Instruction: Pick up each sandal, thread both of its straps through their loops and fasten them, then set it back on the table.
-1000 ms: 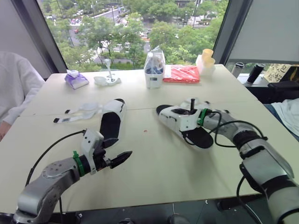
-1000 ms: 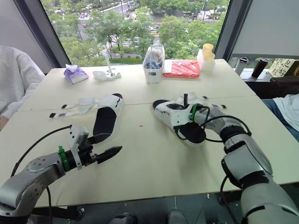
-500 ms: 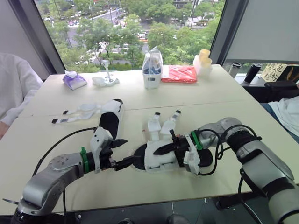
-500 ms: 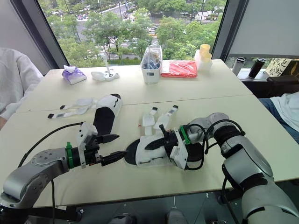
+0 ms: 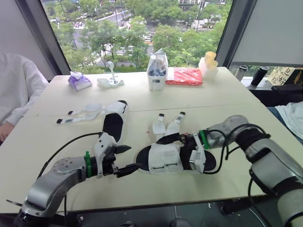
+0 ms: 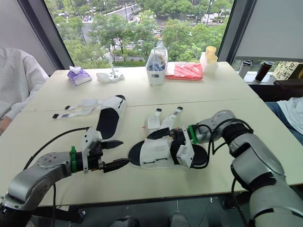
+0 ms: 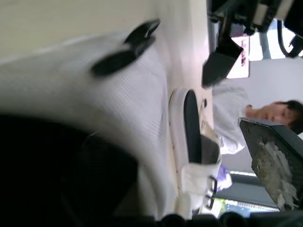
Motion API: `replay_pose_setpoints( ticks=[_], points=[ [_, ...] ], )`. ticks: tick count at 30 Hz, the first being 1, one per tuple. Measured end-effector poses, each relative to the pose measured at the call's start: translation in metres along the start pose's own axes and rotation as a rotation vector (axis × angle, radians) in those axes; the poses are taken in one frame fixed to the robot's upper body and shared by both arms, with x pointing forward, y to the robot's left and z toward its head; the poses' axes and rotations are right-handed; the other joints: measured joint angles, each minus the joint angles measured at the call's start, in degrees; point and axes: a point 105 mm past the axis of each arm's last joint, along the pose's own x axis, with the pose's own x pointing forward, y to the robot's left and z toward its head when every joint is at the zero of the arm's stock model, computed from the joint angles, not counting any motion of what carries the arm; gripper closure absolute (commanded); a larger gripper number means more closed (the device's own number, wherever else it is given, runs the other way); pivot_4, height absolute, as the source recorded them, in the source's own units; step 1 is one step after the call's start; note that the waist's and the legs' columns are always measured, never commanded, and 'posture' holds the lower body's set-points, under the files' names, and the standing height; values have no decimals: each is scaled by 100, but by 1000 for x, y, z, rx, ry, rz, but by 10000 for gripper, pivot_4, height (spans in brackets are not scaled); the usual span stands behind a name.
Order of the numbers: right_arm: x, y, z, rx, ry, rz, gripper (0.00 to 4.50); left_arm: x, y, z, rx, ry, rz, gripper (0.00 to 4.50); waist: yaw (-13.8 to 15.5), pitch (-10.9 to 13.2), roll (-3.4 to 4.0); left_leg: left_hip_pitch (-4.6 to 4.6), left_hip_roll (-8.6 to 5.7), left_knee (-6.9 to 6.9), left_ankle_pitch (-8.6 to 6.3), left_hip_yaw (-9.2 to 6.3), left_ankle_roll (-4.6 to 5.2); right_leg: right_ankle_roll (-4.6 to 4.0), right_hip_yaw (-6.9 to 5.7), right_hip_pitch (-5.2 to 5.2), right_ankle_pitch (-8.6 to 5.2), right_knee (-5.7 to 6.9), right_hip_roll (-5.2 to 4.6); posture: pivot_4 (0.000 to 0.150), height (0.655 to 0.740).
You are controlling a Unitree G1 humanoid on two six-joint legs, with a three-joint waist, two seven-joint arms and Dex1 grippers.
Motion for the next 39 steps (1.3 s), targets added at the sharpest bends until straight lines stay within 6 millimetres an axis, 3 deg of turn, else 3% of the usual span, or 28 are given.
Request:
replay_pose_setpoints(
  ticks=[2,5,9,11,13,15,17,22,25,27,30,34,39],
  points=[
    [-17,1,-1,24,41,-6,571,3,5,-2,29,23,-17,0,-11,1,0,0,1,-2,-1,0,2,0,0,0,0,0,0,1500,7400],
    [-39,2,-2,39,107,-5,93,12,5,2,76,37,-66,7787,-44,1,-1,1,4,-2,-2,1,4,1,0,0,0,1,1,1500,7400],
    [-70,16,-13,105,284,25,93,30,3,9,104,30,-134,25673,-59,1,-1,3,5,-1,-3,8,6,2,1,0,0,2,2,1500,7400],
    [-86,22,-30,180,439,10,93,35,2,10,123,48,-166,37182,-83,2,-3,4,9,-1,-3,15,9,2,4,2,1,3,2,1500,7400],
    [-100,22,-45,279,576,-47,93,37,1,5,143,95,-192,44226,-98,3,-4,13,14,-3,-6,17,13,2,6,10,1,3,5,1500,7400],
    [-112,15,-62,459,701,-192,93,37,2,-7,149,156,-207,44226,-126,3,-4,30,20,-3,-11,17,22,2,8,26,1,3,6,1500,7400],
    [-109,9,-68,692,711,-335,93,37,4,-10,145,169,-201,44226,-129,5,-7,50,40,-2,-15,-6,29,2,6,48,0,1,9,1500,7400],
    [-75,-7,-75,1717,461,-719,93,41,0,-14,208,197,-219,44226,-68,3,0,69,42,3,-18,-22,33,1,1,73,0,-3,9,1500,7400],
    [-56,-27,-84,2059,372,-794,93,44,-2,-14,224,193,-221,44226,-14,3,2,66,35,2,-18,-24,32,1,-3,71,0,-6,4,1500,7400],
    [-52,-37,-91,2187,367,-835,93,44,-4,-15,228,189,-221,44226,0,2,2,65,33,2,-19,-23,32,1,-6,70,0,-9,2,1500,7400],
    [-52,-34,-101,2389,442,-888,93,48,-8,-15,232,176,-223,44226,93,1,0,57,24,-2,-21,-24,36,1,-8,67,0,-19,-2,1500,7400],
    [-39,-8,-99,2625,560,-842,93,49,-11,-16,235,156,-209,44226,131,1,1,46,12,-6,-25,-17,43,3,-7,65,0,-36,-6,1500,7400],
    [-37,15,-95,2696,682,-810,93,48,-12,-19,233,137,-180,44226,117,1,2,45,8,-2,-28,0,48,6,-7,69,2,-45,-6,1500,7400]
  ],
)
